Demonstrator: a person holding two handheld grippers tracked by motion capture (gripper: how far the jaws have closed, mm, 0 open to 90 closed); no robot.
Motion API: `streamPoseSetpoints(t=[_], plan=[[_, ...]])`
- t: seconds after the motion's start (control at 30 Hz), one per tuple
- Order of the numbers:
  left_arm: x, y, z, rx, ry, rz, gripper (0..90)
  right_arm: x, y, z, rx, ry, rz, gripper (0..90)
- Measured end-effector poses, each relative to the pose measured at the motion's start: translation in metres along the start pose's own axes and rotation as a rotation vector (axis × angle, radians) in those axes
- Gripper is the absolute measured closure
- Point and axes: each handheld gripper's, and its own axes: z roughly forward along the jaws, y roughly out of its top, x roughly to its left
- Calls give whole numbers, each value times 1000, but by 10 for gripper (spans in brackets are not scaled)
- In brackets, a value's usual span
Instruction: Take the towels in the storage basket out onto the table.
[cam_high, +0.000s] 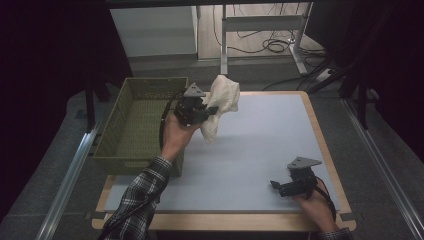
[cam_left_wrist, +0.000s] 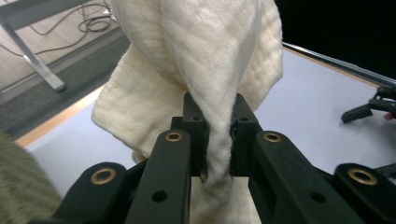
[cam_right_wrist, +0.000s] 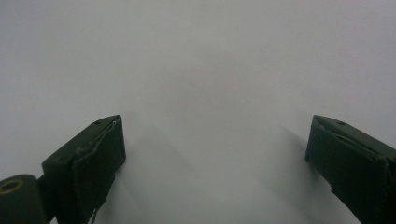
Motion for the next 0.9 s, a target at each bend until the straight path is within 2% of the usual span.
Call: streamPoseSetpoints(t=[0.1,0.27,0.5,0.73,0.9], plan=[[-10,-2,14,5,-23,7,810,0,0,0,0,0,0,49],[-22,-5,27,15,-39,23,809,0,0,0,0,0,0,49],[-43,-16,52,57,-61,54,806,0,0,0,0,0,0,49],[-57,-27,72,79,-75,64,803,0,0,0,1,0,0,49],[-66,-38,89,92,-88,56,801,0,0,0,2,-1,0,49]])
